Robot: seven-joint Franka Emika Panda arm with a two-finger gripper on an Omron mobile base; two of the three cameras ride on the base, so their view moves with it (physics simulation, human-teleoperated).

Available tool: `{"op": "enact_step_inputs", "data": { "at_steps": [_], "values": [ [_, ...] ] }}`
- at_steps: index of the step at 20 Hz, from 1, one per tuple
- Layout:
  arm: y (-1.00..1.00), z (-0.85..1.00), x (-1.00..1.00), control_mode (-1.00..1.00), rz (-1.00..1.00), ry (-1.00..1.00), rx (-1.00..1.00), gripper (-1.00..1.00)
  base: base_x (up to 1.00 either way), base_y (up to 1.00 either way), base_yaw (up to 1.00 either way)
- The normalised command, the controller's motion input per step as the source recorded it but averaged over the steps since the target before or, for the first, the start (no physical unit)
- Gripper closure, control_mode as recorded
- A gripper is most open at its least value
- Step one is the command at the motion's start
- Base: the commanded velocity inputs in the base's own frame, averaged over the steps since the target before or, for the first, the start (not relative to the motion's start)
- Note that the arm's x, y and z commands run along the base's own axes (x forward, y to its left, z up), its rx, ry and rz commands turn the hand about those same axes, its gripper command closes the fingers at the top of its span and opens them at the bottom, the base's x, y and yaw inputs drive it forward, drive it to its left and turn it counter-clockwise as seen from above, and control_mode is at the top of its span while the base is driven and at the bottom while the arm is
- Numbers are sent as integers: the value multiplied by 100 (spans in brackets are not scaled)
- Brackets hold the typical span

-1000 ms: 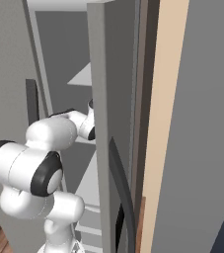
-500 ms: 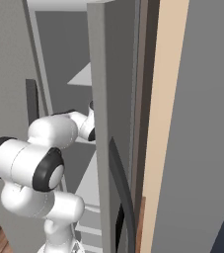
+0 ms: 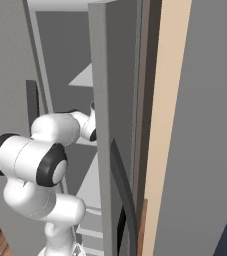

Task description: Take the steak, potato, and peach from the freezer and place them in the bowl on the counter.

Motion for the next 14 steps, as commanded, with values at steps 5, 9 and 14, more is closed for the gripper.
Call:
{"op": "enact_step_inputs", "data": {
  "at_steps": [5,9,14],
  "values": [
    [0,-3,17,-100,0,-3,0,100,0,0,0],
    [-6,-3,11,-100,0,-4,0,100,0,0,0],
    [-16,-5,2,-100,0,-5,0,100,0,0,0]
  ]
}}
